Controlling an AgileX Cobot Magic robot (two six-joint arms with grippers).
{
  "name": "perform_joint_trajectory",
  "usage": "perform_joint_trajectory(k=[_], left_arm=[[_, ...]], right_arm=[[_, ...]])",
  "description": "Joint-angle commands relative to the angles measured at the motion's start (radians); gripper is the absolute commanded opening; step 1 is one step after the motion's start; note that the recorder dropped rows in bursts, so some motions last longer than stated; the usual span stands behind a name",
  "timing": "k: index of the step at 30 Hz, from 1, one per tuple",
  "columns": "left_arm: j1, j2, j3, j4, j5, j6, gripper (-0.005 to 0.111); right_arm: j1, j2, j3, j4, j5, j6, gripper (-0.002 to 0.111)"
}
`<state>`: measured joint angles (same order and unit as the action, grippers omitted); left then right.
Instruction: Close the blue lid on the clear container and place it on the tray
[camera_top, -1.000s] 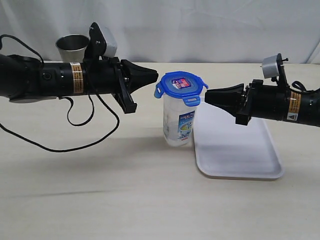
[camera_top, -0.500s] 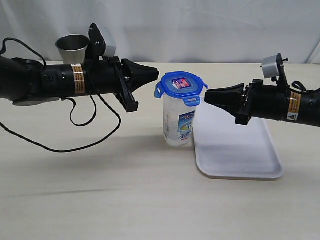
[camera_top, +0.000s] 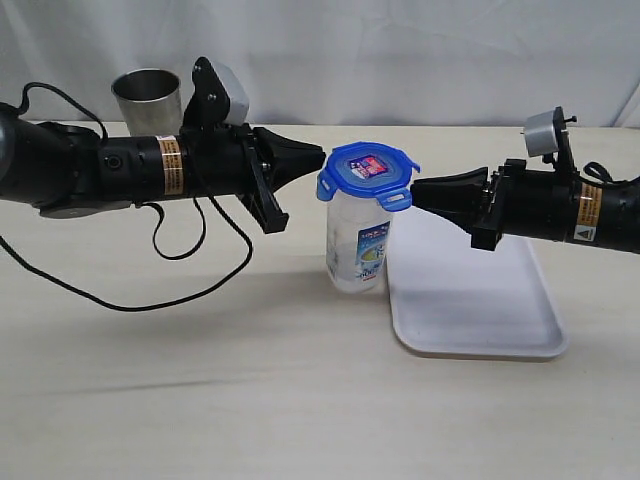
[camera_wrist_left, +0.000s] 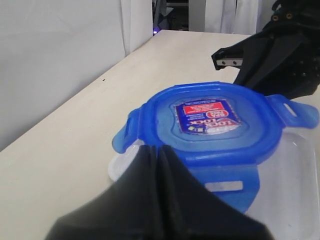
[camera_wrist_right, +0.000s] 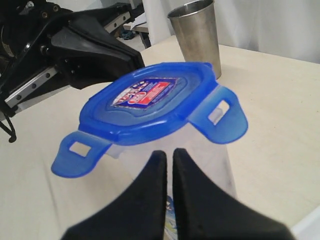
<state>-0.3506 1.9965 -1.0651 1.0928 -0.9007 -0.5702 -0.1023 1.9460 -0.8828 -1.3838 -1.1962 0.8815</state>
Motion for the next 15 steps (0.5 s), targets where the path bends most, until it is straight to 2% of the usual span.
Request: perform_joint_trajectory(k=[1, 8, 15], left_arm=[[-0.005, 0.001, -0.007, -0.025, 0.025, 0.023, 0.000], [0.026, -0.010, -0.007, -0.018, 0.035, 0.016, 0.000], [0.097, -0.045, -0.007, 0.058, 0.018, -0.098, 0.000]], right_arm=[[0.000, 0.000, -0.001, 0.005, -0.007, -0.003, 0.005], [0.000, -0.048, -0.001, -0.021, -0.014, -0.005, 0.005], [0.000, -0.095, 0.001, -0.053, 0.014, 0.021, 0.005]])
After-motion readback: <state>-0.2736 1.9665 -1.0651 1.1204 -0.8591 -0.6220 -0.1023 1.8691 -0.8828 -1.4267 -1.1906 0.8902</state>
